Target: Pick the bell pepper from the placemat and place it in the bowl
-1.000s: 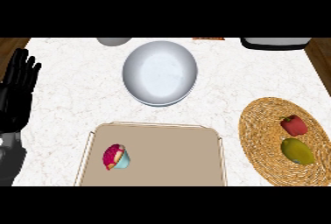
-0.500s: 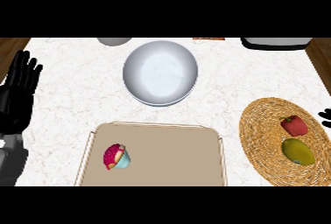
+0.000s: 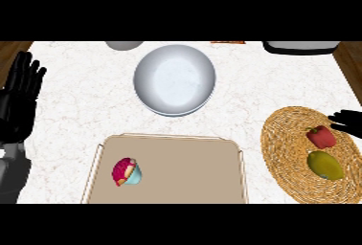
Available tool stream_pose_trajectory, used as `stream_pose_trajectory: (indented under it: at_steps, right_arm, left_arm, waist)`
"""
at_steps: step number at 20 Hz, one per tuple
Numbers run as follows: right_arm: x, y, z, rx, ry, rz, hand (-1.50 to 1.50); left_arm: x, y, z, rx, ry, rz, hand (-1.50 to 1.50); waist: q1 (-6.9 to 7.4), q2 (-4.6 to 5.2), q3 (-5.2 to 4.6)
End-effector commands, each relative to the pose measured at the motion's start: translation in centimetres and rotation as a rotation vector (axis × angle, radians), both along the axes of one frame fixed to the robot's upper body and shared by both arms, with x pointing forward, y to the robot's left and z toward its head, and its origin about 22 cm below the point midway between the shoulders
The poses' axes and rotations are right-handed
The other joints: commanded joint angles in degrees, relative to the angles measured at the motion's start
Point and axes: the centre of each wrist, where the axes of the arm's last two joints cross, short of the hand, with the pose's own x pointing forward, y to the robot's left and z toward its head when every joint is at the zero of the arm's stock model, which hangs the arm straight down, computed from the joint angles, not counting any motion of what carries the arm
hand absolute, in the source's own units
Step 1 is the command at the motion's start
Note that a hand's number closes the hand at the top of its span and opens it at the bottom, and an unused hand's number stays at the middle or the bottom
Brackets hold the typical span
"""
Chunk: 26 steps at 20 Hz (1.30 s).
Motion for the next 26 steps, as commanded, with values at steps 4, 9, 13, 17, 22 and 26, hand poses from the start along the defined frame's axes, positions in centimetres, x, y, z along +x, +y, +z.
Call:
stream_pose_trajectory:
  at_steps: [4, 9, 13, 17, 22, 26]
  right_arm:
    - [0.7, 1.2, -2.6, 0.055, 0.017, 0.142, -1.50]
    - [2.1, 1.1, -1.7, 0.032, 0.011, 0.121, -1.50]
    - [2.7, 1.7, -3.5, -0.001, 0.017, 0.103, -1.50]
    - [3.2, 0.7, -4.2, -0.008, 0.038, 0.103, -1.50]
    - [3.3, 3.3, -5.3, -0.021, 0.034, 0.097, -1.50]
    - [3.8, 3.3, -6.9, -0.059, 0.050, 0.071, -1.50]
  left_arm:
    - [1.2, -0.6, 0.0, -0.006, 0.004, -0.001, 0.00]
    - [-0.9, 1.2, -0.8, -0.002, 0.012, 0.003, 0.00]
    - [-0.6, 0.8, 0.2, -0.005, -0.009, -0.004, 0.00]
    - [-0.1, 0.8, -0.1, 0.008, -0.001, 0.003, 0.00]
    - [0.8, 0.9, 0.7, 0.002, -0.016, 0.026, 0.00]
    - [0.1, -0.5, -0.3, -0.019, 0.004, -0.002, 0.00]
  waist:
    - [-0.34, -0.02, 0.00]
    - [-0.03, -0.09, -0.02]
    - [0.04, -0.06, -0.01]
    - [0.31, 0.09, 0.03]
    - [-0.49, -0.12, -0.04]
    - [-0.16, -0.06, -0.01]
